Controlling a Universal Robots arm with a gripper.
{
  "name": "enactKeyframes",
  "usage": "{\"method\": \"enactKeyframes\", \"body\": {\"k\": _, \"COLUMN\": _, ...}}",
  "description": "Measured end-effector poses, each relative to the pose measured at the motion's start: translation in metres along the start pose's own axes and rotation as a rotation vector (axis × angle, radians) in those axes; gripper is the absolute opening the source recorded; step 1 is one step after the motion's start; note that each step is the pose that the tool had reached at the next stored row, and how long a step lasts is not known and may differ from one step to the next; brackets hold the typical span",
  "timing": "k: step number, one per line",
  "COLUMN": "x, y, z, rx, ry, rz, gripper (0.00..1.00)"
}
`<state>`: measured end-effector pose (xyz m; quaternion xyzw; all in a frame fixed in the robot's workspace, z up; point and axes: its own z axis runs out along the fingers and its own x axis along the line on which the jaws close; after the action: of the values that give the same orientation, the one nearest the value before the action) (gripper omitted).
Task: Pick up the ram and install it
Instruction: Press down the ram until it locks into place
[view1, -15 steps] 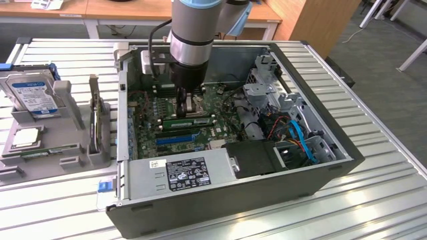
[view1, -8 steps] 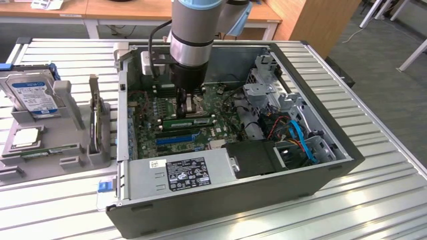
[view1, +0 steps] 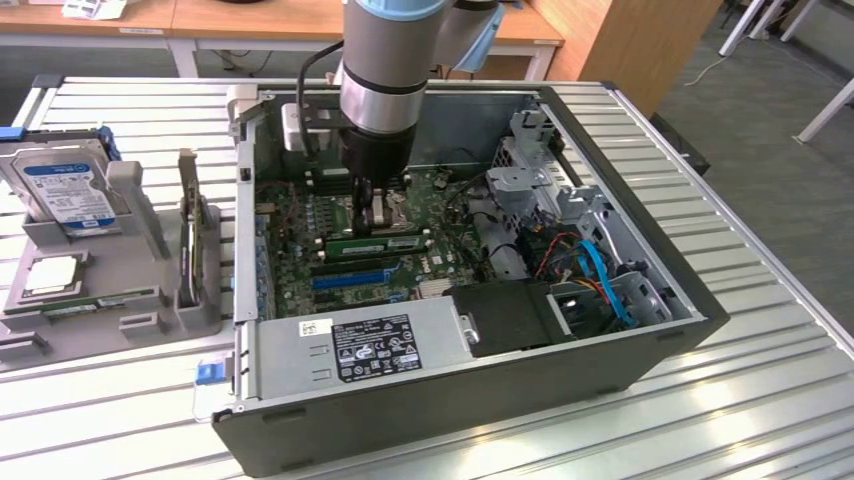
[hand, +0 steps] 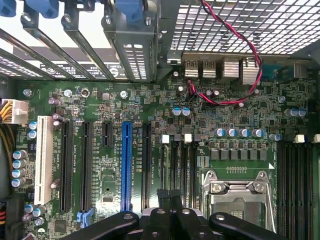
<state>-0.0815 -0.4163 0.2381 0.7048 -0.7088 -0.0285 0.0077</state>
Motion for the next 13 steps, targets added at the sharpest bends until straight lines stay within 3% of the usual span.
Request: {"method": "enactKeyframes", "body": {"k": 13, "x": 0.0003, "y": -0.0003, "z": 0.0059, "rx": -0.0001, "ry": 0.0002, "rz": 0.0, "gripper": 0.1}}
